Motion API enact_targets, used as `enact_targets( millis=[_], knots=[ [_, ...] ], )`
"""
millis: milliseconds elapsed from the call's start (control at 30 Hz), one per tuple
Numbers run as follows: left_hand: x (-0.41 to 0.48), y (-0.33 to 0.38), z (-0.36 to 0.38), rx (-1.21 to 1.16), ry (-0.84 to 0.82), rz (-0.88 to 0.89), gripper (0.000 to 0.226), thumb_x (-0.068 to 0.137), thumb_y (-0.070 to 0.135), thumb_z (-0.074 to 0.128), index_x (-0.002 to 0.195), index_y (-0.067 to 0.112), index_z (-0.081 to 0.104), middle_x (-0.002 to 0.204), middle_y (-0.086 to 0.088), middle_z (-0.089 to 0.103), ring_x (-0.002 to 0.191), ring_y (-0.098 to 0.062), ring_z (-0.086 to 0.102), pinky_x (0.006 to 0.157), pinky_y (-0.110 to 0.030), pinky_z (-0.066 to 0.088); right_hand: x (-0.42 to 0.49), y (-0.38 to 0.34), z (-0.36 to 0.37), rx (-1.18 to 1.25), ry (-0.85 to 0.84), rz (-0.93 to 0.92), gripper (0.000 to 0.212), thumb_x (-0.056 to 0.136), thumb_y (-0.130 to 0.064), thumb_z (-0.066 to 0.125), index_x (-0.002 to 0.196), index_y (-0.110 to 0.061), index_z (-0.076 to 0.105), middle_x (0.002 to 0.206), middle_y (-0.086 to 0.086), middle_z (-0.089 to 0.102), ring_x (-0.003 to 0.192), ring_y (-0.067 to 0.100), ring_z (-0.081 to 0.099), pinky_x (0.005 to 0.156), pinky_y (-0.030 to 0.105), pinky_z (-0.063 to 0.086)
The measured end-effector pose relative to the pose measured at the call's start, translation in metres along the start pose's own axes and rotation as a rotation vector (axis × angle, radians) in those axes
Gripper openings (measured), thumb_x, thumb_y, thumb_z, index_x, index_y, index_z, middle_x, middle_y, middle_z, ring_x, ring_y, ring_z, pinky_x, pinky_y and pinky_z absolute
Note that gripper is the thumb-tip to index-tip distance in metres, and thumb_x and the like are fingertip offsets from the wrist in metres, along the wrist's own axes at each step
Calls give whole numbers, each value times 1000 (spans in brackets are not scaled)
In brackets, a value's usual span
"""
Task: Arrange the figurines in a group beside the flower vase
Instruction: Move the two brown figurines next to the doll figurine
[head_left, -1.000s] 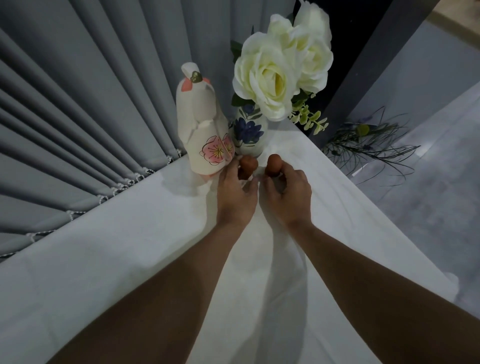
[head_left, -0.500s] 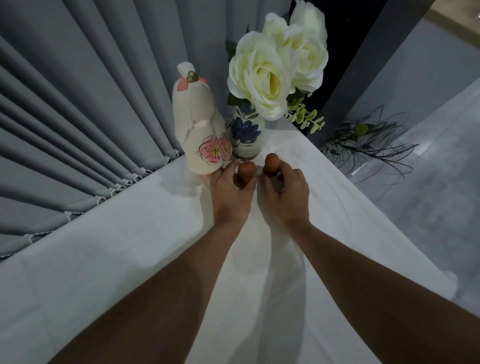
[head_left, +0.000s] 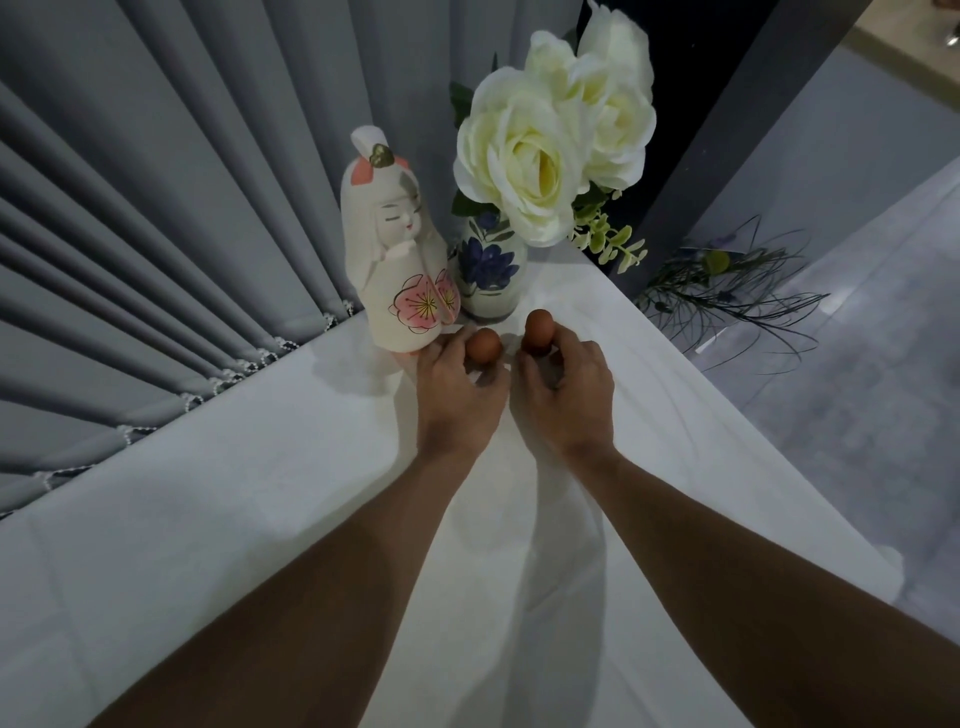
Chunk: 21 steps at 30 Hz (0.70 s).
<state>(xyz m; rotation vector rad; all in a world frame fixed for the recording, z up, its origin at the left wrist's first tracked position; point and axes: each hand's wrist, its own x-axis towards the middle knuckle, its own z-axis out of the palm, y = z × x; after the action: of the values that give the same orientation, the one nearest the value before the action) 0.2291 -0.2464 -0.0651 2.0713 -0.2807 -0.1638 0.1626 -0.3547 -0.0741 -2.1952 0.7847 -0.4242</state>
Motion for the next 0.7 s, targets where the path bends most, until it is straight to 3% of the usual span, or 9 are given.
enact_targets(
  millis=[133, 233, 433, 567, 700],
  knots=[
    [4, 0, -3, 22, -27, -5, 28, 83, 18, 79, 108, 8, 71, 111, -7, 62, 93, -14, 65, 80, 2, 45, -1, -2, -1, 6, 5, 3, 30, 97, -25, 67, 126, -16, 64, 102, -7, 57, 96, 15, 49, 80, 27, 34],
    [7, 2, 2, 66, 13, -4, 23, 84, 20, 78, 101, 7, 73, 103, -7, 67, 99, -19, 64, 94, -23, 52, 0, 0, 0, -1, 2, 10, 32, 97, -26, 67, 128, -17, 64, 106, -5, 60, 98, 14, 48, 82, 27, 34],
    [8, -1, 13, 138, 57, -67, 23, 86, 29, 75, 101, 11, 72, 105, -7, 66, 110, -27, 59, 99, -40, 51, -2, -1, -1, 16, 14, -1, 28, 96, -22, 67, 123, -16, 66, 100, -9, 55, 95, 14, 48, 79, 27, 33],
    [9, -2, 14, 180, 69, -62, 24, 85, 30, 76, 98, 10, 73, 103, -9, 67, 110, -29, 57, 97, -44, 49, 0, 1, 0, 3, 16, -21, 25, 94, -22, 67, 118, -15, 66, 97, -8, 56, 94, 15, 49, 76, 27, 34],
    [8, 0, 10, 176, 41, -46, 30, 84, 35, 77, 97, 8, 73, 100, -12, 68, 107, -29, 56, 97, -42, 48, 1, 0, -1, -8, 16, -17, 22, 95, -25, 68, 114, -15, 67, 95, -6, 57, 91, 14, 47, 72, 9, 28]
  ],
)
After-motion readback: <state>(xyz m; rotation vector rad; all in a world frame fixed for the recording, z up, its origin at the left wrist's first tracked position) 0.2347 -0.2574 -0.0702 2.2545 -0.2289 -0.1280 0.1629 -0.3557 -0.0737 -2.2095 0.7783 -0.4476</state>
